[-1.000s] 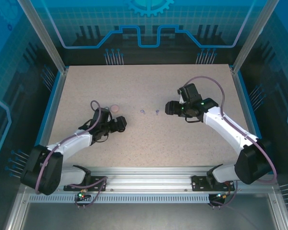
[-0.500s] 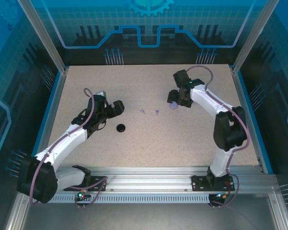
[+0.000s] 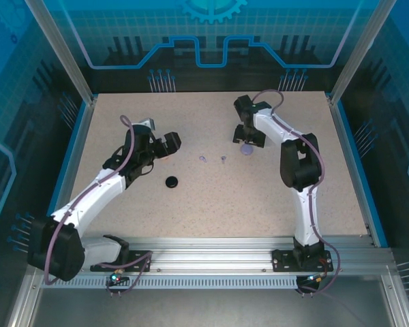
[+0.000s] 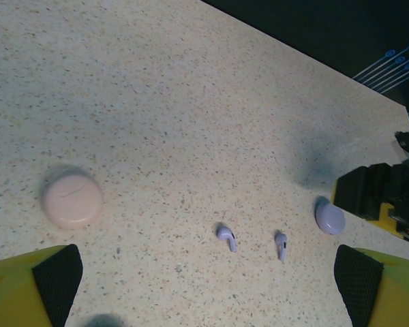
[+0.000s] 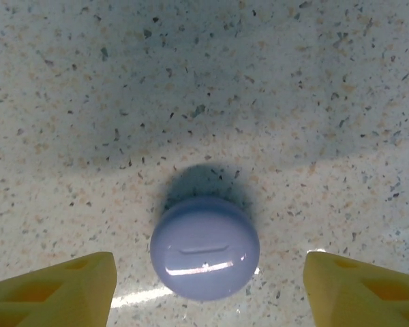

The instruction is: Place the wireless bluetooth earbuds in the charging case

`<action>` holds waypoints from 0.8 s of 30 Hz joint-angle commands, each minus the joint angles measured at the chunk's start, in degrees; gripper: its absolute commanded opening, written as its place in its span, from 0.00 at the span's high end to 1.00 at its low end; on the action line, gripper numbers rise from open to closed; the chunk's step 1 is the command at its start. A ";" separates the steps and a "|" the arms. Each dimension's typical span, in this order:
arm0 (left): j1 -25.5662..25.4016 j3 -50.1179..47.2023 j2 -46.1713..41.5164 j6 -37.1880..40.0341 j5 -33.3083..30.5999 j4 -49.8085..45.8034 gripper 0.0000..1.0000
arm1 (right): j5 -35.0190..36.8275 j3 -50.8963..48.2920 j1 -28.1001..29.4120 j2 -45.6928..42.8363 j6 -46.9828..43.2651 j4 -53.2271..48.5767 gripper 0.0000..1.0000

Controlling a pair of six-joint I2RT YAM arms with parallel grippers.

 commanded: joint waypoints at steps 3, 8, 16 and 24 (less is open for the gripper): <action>0.40 3.89 2.81 0.06 4.40 1.46 0.01 | 0.45 3.71 -0.36 3.74 -0.13 -4.33 0.27; -0.25 5.04 3.40 -0.19 4.52 1.98 0.01 | -0.59 3.02 -0.32 4.23 0.76 -3.62 0.28; -1.21 6.23 3.73 0.30 4.58 1.93 0.01 | -2.06 0.95 -0.44 6.43 0.98 -1.58 0.32; -2.71 6.87 4.41 1.23 4.50 1.74 0.01 | -2.92 0.21 -1.05 7.22 -0.11 -0.29 0.37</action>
